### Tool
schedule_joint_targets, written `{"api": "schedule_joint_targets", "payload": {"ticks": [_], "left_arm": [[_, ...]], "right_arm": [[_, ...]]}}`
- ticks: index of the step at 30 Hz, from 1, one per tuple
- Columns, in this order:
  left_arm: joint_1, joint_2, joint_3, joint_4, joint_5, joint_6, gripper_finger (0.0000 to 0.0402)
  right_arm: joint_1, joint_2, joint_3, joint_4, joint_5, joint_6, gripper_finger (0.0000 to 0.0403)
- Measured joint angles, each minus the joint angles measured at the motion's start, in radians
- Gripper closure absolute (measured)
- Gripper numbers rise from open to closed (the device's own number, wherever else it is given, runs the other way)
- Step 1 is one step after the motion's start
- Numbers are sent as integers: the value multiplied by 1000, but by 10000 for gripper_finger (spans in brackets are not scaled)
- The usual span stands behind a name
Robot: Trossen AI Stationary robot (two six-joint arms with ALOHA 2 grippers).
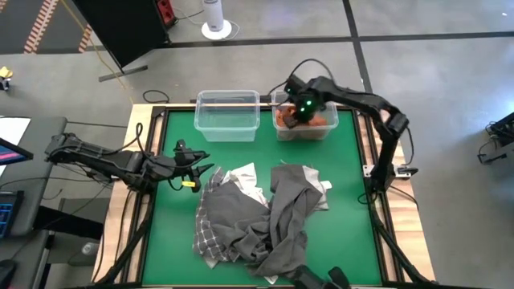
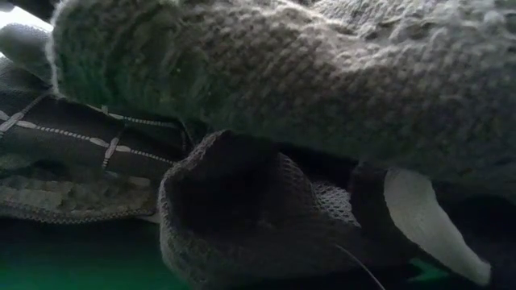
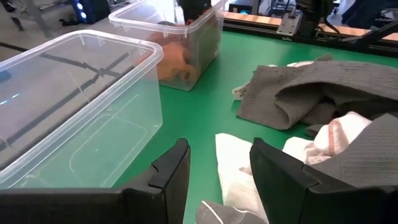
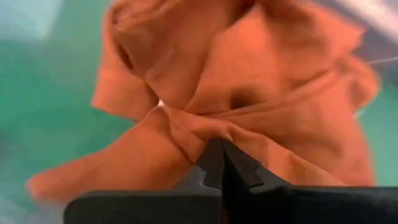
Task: Sort towels by color in basket
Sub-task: Put the orange microfiber towel into the right transparent bin
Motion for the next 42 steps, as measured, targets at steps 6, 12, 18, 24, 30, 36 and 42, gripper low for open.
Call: {"api": "schedule_joint_targets", "payload": {"ticks": [6,12,18,24,30,36,42], "left_arm": [[1,0,0,-4,0,6,242],[1,0,0,-10,0,7,242],[1,0,0,-18,0,5,242],[1,0,0,-19,0,2,242],[1,0,0,-20,0,-2,242],[1,0,0,-20,0,-2,242],[1,0,0,-20,0,-2,242]], "right_arm": [[-13,91,20,2,32,35,385],[-33,163,41,70,101,104,382],[-44,171,56,87,111,126,383],[-54,167,47,107,111,143,383],[-63,167,-7,135,123,157,383],[-85,161,-109,226,126,157,383],[-114,158,-174,270,111,157,383]]}}
